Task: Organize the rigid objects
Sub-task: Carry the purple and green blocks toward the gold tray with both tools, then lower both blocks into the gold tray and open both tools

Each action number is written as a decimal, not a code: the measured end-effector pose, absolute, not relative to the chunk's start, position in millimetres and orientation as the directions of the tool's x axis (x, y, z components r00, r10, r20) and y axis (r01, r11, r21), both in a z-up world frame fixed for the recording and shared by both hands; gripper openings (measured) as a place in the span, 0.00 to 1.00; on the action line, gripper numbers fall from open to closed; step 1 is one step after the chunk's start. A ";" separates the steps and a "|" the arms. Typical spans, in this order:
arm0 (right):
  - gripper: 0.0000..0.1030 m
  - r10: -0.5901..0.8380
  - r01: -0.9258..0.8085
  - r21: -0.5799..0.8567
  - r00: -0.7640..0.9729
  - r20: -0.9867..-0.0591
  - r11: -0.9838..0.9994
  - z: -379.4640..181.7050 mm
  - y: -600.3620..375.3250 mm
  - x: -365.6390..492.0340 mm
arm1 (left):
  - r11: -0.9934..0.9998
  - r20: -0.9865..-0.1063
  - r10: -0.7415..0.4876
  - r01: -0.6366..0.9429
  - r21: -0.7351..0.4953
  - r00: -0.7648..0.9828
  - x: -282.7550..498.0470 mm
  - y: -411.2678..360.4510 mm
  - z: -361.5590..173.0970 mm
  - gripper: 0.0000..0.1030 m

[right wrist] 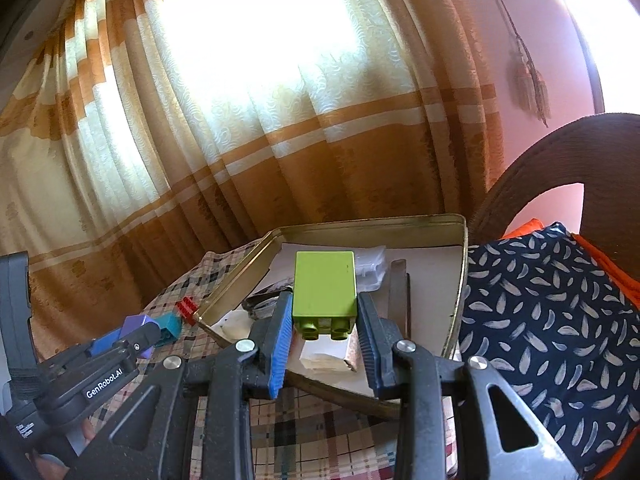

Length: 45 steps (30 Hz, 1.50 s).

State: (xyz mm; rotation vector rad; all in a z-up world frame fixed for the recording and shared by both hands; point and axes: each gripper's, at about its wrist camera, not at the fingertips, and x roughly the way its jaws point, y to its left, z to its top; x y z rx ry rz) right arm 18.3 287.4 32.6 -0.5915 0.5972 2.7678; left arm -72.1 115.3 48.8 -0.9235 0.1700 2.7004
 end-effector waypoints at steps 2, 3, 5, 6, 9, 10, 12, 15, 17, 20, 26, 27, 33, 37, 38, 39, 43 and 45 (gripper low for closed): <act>0.33 0.161 -0.325 0.335 -0.887 -0.433 -0.885 33.8 289.4 18.3 | -0.952 -0.613 0.230 -0.306 0.020 -0.756 -73.1 117.9 49.9 0.38; 0.33 0.166 -0.327 0.333 -0.887 -0.432 -0.884 34.6 289.6 18.4 | -0.952 -0.613 0.232 -0.307 0.019 -0.756 -73.7 119.3 50.5 0.38; 0.33 0.173 -0.332 0.330 -0.886 -0.429 -0.884 35.7 292.1 18.3 | -0.950 -0.611 0.236 -0.311 0.018 -0.756 -74.9 121.8 51.7 0.38; 0.33 0.175 -0.334 0.329 -0.886 -0.429 -0.883 36.2 293.4 18.3 | -0.949 -0.610 0.237 -0.314 0.019 -0.756 -75.3 123.4 52.0 0.38; 0.33 0.183 -0.340 0.329 -0.886 -0.426 -0.881 38.1 297.9 18.1 | -0.947 -0.608 0.243 -0.320 0.020 -0.756 -76.9 128.0 53.3 0.38; 0.33 0.187 -0.342 0.327 -0.886 -0.425 -0.881 38.8 299.3 17.9 | -0.946 -0.608 0.245 -0.324 0.021 -0.755 -77.6 129.9 53.8 0.38; 0.33 0.191 -0.345 0.326 -0.886 -0.422 -0.880 39.8 301.6 17.1 | -0.944 -0.607 0.248 -0.328 0.023 -0.755 -78.7 133.4 54.5 0.38; 0.33 0.207 -0.352 0.312 -0.886 -0.414 -0.882 43.2 304.0 16.7 | -0.943 -0.605 0.251 -0.333 0.025 -0.756 -81.3 138.4 56.3 0.38; 0.33 0.213 -0.353 0.307 -0.888 -0.408 -0.884 46.1 306.3 16.4 | -0.942 -0.603 0.254 -0.336 0.024 -0.756 -83.9 141.8 58.1 0.38; 0.33 0.234 -0.366 0.292 -0.886 -0.400 -0.884 50.7 311.0 13.9 | -0.940 -0.603 0.261 -0.342 0.021 -0.754 -87.6 147.2 59.7 0.38; 0.33 0.262 -0.388 0.279 -0.879 -0.398 -0.878 55.1 322.1 7.0 | -0.932 -0.604 0.272 -0.362 0.029 -0.749 -94.0 163.2 60.4 0.38; 0.33 0.266 -0.389 0.273 -0.879 -0.397 -0.880 55.8 323.1 5.0 | -0.931 -0.606 0.274 -0.365 0.029 -0.747 -95.1 165.6 60.1 0.38; 0.33 0.270 -0.381 0.245 -0.882 -0.386 -0.892 63.6 327.9 -12.7 | -0.926 -0.622 0.270 -0.374 0.040 -0.735 -109.9 182.1 57.0 0.38; 0.33 0.264 -0.367 0.226 -0.885 -0.384 -0.902 71.0 327.3 -31.2 | -0.926 -0.632 0.260 -0.375 0.052 -0.730 -120.6 192.8 54.2 0.38; 0.33 0.263 -0.365 0.222 -0.885 -0.385 -0.904 71.9 327.2 -34.6 | -0.926 -0.633 0.257 -0.374 0.056 -0.731 -123.2 194.9 54.0 0.38; 0.33 0.259 -0.363 0.221 -0.883 -0.391 -0.905 72.4 327.5 -39.3 | -0.926 -0.634 0.255 -0.374 0.058 -0.730 -126.0 197.0 53.7 0.38; 0.33 0.224 -0.343 0.235 -0.880 -0.420 -0.909 72.8 330.3 -57.3 | -0.927 -0.643 0.248 -0.371 0.061 -0.725 -136.7 204.2 51.0 0.38; 0.33 0.208 -0.331 0.236 -0.879 -0.429 -0.914 71.9 331.4 -64.6 | -0.928 -0.648 0.245 -0.369 0.060 -0.721 -141.3 206.8 48.8 0.38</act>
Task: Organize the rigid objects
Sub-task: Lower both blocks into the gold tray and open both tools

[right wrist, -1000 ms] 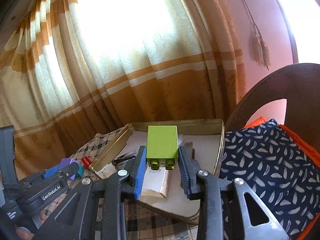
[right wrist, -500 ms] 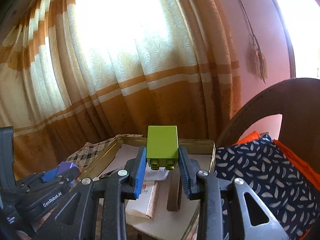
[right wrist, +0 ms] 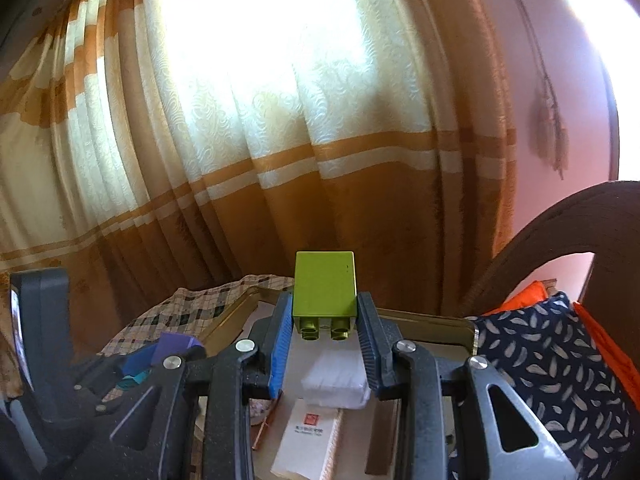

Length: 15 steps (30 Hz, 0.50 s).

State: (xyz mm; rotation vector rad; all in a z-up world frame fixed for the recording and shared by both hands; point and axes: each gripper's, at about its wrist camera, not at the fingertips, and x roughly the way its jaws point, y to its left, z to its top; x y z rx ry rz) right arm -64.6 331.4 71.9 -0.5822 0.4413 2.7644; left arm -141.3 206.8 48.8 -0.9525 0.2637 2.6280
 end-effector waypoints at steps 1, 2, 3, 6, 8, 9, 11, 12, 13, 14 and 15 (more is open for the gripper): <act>0.33 0.207 -0.331 0.231 -0.877 -0.434 -0.915 71.7 331.2 -67.7 | -0.928 -0.650 0.244 -0.368 0.060 -0.719 -143.3 207.8 47.8 0.38; 0.33 0.209 -0.332 0.225 -0.874 -0.439 -0.916 71.5 331.5 -70.7 | -0.928 -0.653 0.242 -0.368 0.060 -0.718 -145.4 209.3 46.5 0.38; 0.33 0.210 -0.333 0.223 -0.873 -0.441 -0.916 71.0 331.8 -72.6 | -0.928 -0.656 0.241 -0.368 0.060 -0.715 -148.1 210.8 45.1 0.38; 0.33 0.212 -0.336 0.213 -0.865 -0.455 -0.917 69.6 332.7 -79.5 | -0.928 -0.669 0.235 -0.367 0.061 -0.705 -156.7 215.1 39.1 0.38; 0.33 0.215 -0.340 0.203 -0.859 -0.465 -0.918 68.5 332.9 -83.8 | -0.930 -0.681 0.226 -0.363 0.063 -0.696 -163.0 216.9 34.3 0.38; 0.33 0.217 -0.343 0.197 -0.854 -0.473 -0.919 67.6 332.8 -86.9 | -0.930 -0.686 0.223 -0.362 0.064 -0.693 -164.9 217.4 32.7 0.38; 0.33 0.218 -0.347 0.191 -0.846 -0.487 -0.918 64.9 332.7 -92.6 | -0.930 -0.695 0.219 -0.363 0.065 -0.685 -169.9 218.7 29.0 0.38; 0.33 0.217 -0.347 0.187 -0.842 -0.494 -0.919 63.2 332.4 -94.7 | -0.929 -0.698 0.217 -0.363 0.066 -0.683 -171.3 218.8 27.8 0.38; 0.33 0.212 -0.345 0.188 -0.838 -0.502 -0.920 61.2 332.3 -97.8 | -0.929 -0.701 0.215 -0.363 0.067 -0.680 -173.6 219.4 26.3 0.38; 0.33 0.206 -0.343 0.191 -0.836 -0.509 -0.920 60.1 333.1 -100.7 | -0.929 -0.705 0.213 -0.363 0.068 -0.677 -175.4 220.0 25.2 0.38; 0.33 0.202 -0.341 0.192 -0.833 -0.516 -0.920 58.4 333.0 -103.2 | -0.930 -0.709 0.211 -0.362 0.067 -0.673 -177.8 220.6 23.8 0.38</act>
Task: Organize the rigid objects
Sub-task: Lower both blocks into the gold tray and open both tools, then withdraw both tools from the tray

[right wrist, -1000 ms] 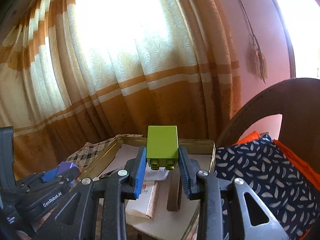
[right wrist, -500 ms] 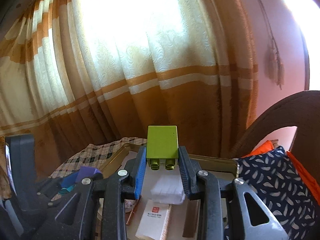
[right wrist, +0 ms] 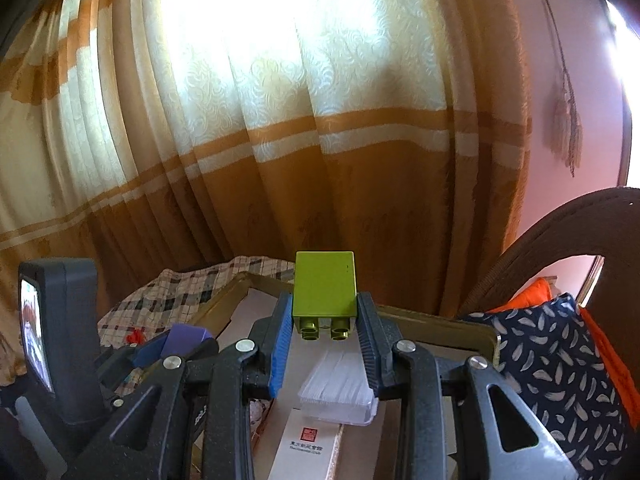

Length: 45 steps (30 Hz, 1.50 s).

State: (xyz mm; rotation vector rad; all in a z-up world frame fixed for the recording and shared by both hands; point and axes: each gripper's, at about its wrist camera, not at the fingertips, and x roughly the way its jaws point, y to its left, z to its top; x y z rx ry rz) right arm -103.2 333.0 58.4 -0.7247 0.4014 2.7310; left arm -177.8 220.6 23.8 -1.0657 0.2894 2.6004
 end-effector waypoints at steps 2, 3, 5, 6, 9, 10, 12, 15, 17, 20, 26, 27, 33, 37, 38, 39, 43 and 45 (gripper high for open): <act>0.33 0.201 -0.342 0.186 -0.826 -0.526 -0.921 55.5 332.4 -107.3 | -0.931 -0.717 0.209 -0.360 0.063 -0.665 -182.2 221.9 21.3 0.38; 0.33 0.201 -0.343 0.184 -0.824 -0.530 -0.921 54.3 332.4 -108.9 | -0.931 -0.718 0.208 -0.361 0.064 -0.664 -183.6 222.6 20.3 0.38; 0.33 0.198 -0.343 0.181 -0.817 -0.542 -0.922 51.4 332.8 -112.9 | -0.929 -0.723 0.203 -0.364 0.072 -0.661 -186.3 225.4 17.7 0.38; 0.33 0.195 -0.343 0.181 -0.814 -0.548 -0.922 50.0 333.0 -114.7 | -0.928 -0.728 0.199 -0.365 0.074 -0.656 -188.6 226.6 15.3 0.38; 0.33 0.195 -0.346 0.176 -0.803 -0.563 -0.921 44.8 333.3 -119.3 | -0.930 -0.741 0.192 -0.361 0.073 -0.644 -194.2 228.0 9.8 0.38; 0.33 0.192 -0.346 0.176 -0.800 -0.568 -0.921 42.9 333.7 -120.6 | -0.929 -0.744 0.189 -0.361 0.075 -0.641 -195.5 228.4 8.3 0.38; 0.33 0.188 -0.347 0.178 -0.796 -0.576 -0.921 40.1 334.2 -123.2 | -0.928 -0.753 0.184 -0.364 0.078 -0.632 -197.7 229.9 4.2 0.38; 0.33 0.183 -0.349 0.183 -0.789 -0.587 -0.919 35.7 334.6 -126.0 | -0.927 -0.761 0.178 -0.366 0.083 -0.624 -200.0 231.7 -0.8 0.38; 0.33 0.181 -0.351 0.184 -0.786 -0.591 -0.918 33.1 334.3 -126.9 | -0.926 -0.763 0.170 -0.366 0.092 -0.624 -201.3 232.6 -1.7 0.38; 0.33 0.169 -0.347 0.191 -0.780 -0.602 -0.918 29.5 333.8 -128.2 | -0.924 -0.765 0.164 -0.369 0.102 -0.623 -201.6 234.4 -2.6 0.38; 0.71 0.159 -0.356 0.254 -0.806 -0.570 -0.899 31.3 335.6 -115.3 | -0.926 -0.691 0.122 -0.332 0.179 -0.712 -187.6 229.2 8.8 0.99; 0.72 0.170 -0.362 0.267 -0.821 -0.546 -0.893 32.6 334.7 -107.8 | -0.925 -0.677 0.127 -0.332 0.182 -0.725 -184.1 227.4 11.9 0.99; 0.78 0.289 -0.418 0.279 -0.867 -0.405 -0.864 37.0 314.3 -63.1 | -0.932 -0.621 0.146 -0.318 0.175 -0.770 -161.5 203.9 20.2 0.99; 0.83 0.382 -0.469 0.230 -0.861 -0.337 -0.853 35.4 290.8 -38.8 | -0.952 -0.616 0.137 -0.276 0.136 -0.776 -153.6 177.1 16.8 0.99; 0.84 0.400 -0.478 0.224 -0.860 -0.317 -0.850 34.0 284.5 -32.7 | -0.956 -0.612 0.130 -0.262 0.131 -0.780 -151.1 171.1 16.6 0.99; 0.88 0.414 -0.484 0.219 -0.860 -0.298 -0.847 32.8 279.2 -28.4 | -0.961 -0.608 0.122 -0.247 0.126 -0.785 -148.6 164.0 15.9 0.99; 0.90 0.472 -0.517 0.188 -0.849 -0.236 -0.835 26.8 260.5 -14.3 | -0.968 -0.588 0.090 -0.210 0.140 -0.804 -138.8 142.3 10.5 0.99; 0.92 0.473 -0.516 0.178 -0.849 -0.236 -0.838 21.4 253.9 -11.5 | -0.969 -0.577 0.070 -0.192 0.154 -0.814 -133.9 135.3 6.4 0.99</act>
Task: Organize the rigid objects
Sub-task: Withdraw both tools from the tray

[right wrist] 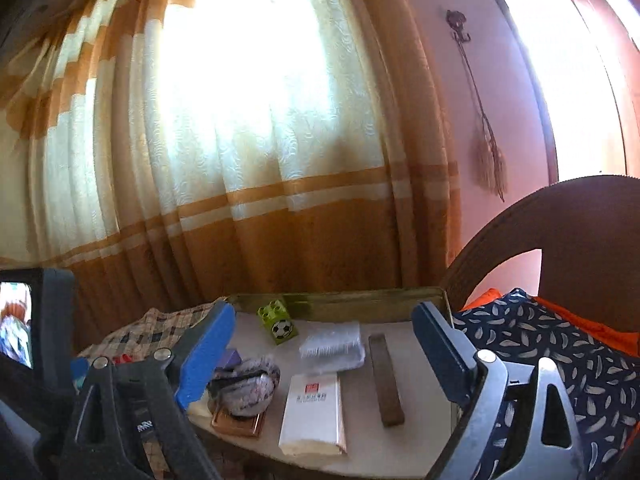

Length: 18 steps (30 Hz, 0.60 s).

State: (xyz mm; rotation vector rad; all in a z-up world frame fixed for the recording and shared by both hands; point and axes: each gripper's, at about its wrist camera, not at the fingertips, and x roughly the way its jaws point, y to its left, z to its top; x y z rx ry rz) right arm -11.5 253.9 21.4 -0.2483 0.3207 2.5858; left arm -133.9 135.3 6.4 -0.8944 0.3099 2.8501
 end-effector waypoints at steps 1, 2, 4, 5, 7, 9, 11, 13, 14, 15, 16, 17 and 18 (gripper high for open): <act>0.92 0.465 -0.515 0.185 -0.848 -0.255 -0.837 19.9 253.4 -12.3 | -0.970 -0.569 0.063 -0.184 0.159 -0.820 -130.2 131.5 4.0 0.99; 0.92 0.453 -0.507 0.192 -0.852 -0.263 -0.840 18.9 253.0 -12.4 | -0.970 -0.562 0.055 -0.177 0.165 -0.825 -126.8 128.4 1.2 0.99; 0.92 0.458 -0.512 0.186 -0.848 -0.266 -0.839 18.7 251.2 -12.8 | -0.969 -0.549 0.051 -0.174 0.173 -0.834 -121.1 123.9 -3.4 0.99; 0.92 0.461 -0.512 0.183 -0.848 -0.260 -0.839 19.1 250.0 -11.7 | -0.968 -0.543 0.043 -0.170 0.186 -0.838 -118.4 122.9 -6.9 0.99; 0.92 0.469 -0.515 0.179 -0.848 -0.245 -0.838 19.7 247.8 -9.3 | -0.966 -0.555 0.034 -0.170 0.195 -0.831 -117.5 122.1 -8.7 0.99; 0.92 0.474 -0.518 0.172 -0.847 -0.240 -0.838 19.8 245.5 -8.8 | -0.969 -0.542 0.045 -0.169 0.182 -0.839 -114.3 119.5 -6.2 0.99; 0.92 0.473 -0.518 0.166 -0.845 -0.250 -0.839 19.2 245.0 -10.9 | -0.970 -0.534 0.053 -0.169 0.172 -0.844 -112.1 116.8 -5.1 0.99; 0.92 0.471 -0.518 0.168 -0.844 -0.255 -0.838 18.7 246.9 -12.8 | -0.973 -0.538 0.058 -0.169 0.159 -0.841 -112.6 113.4 -5.3 0.99; 0.92 0.471 -0.519 0.171 -0.844 -0.255 -0.837 18.5 247.4 -12.4 | -0.975 -0.540 0.059 -0.165 0.150 -0.840 -112.8 111.2 -5.5 0.99; 0.92 0.473 -0.521 0.175 -0.844 -0.255 -0.835 18.3 247.9 -11.7 | -0.977 -0.542 0.062 -0.163 0.139 -0.838 -113.0 108.7 -5.5 0.99; 0.92 0.474 -0.523 0.178 -0.843 -0.255 -0.834 18.0 248.6 -11.1 | -0.978 -0.544 0.065 -0.161 0.131 -0.837 -113.3 107.0 -5.7 0.99; 0.92 0.475 -0.524 0.180 -0.842 -0.256 -0.832 18.1 249.3 -11.0 | -0.979 -0.546 0.068 -0.160 0.123 -0.835 -113.6 105.2 -5.9 0.99; 0.92 0.476 -0.526 0.181 -0.841 -0.256 -0.831 18.1 249.0 -10.9 | -0.981 -0.550 0.070 -0.158 0.114 -0.832 -114.3 103.2 -6.1 0.99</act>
